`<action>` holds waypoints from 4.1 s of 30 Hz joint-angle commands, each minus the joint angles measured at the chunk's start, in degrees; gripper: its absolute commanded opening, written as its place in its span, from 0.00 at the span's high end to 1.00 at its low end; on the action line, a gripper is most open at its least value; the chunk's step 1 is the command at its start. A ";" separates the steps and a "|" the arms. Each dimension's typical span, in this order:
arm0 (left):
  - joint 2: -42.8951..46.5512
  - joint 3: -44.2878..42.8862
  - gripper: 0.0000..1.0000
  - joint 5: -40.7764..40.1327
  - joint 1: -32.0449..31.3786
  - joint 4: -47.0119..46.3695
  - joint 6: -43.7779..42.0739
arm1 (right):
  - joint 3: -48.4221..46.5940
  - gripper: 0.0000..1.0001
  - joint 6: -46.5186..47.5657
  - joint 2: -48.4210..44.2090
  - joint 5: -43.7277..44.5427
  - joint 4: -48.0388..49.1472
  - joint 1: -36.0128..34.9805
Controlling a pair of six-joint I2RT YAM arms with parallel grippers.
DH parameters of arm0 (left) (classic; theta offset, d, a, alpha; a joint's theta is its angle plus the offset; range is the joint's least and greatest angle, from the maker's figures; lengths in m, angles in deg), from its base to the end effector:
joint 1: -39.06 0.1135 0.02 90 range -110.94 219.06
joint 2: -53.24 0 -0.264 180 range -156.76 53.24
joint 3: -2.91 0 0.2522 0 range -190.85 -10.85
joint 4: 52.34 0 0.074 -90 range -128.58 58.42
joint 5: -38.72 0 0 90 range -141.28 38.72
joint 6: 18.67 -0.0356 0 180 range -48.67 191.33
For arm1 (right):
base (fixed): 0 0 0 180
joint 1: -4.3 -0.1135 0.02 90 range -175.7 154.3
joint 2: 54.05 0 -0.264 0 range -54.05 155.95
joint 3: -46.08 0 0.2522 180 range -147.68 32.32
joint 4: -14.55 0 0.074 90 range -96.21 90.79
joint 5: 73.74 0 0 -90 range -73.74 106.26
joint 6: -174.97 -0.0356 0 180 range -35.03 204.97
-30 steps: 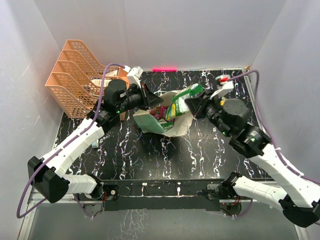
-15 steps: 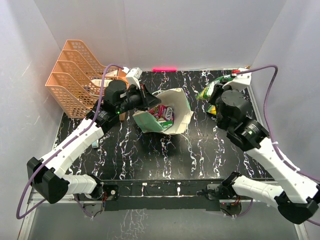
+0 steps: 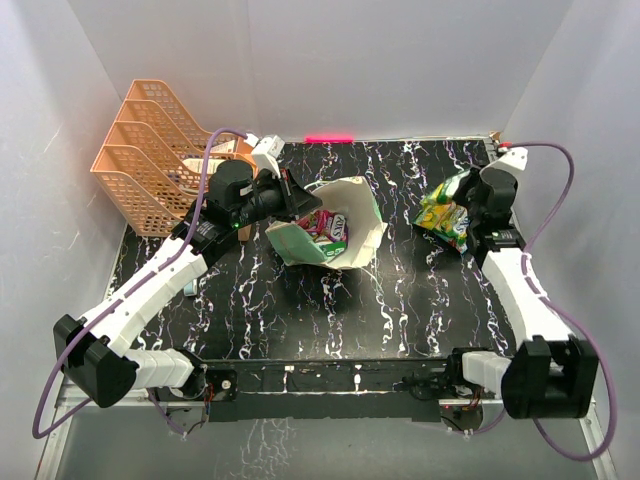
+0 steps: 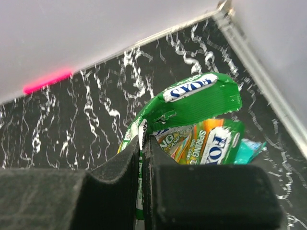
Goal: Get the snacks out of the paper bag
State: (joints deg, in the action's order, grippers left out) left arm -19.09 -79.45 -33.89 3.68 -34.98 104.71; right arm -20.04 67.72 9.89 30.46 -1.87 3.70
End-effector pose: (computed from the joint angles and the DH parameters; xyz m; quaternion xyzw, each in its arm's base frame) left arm 0.2346 -0.1797 0.3952 0.1128 0.7404 -0.4623 0.4747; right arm 0.2613 -0.0060 0.3336 0.1885 0.7640 -0.0018 0.6171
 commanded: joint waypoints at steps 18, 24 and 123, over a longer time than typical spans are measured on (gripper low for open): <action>2.42 -1.00 1.00 1.13 -0.22 0.03 -0.89 | 13.28 0.93 -10.65 15.35 -14.73 36.98 12.36; 1.93 -1.21 1.00 1.62 -0.22 -0.15 -0.62 | 20.79 0.93 -13.49 14.30 -12.81 38.42 14.43; 6.83 10.56 1.00 24.02 -0.48 -14.50 -0.16 | 16.45 0.29 -42.64 13.61 38.12 23.72 -61.56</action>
State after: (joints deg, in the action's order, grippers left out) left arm -14.55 -66.99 -11.36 3.29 -48.01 104.97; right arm 0.92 26.89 20.75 63.40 14.02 -58.33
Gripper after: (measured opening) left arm 0.007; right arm 0.697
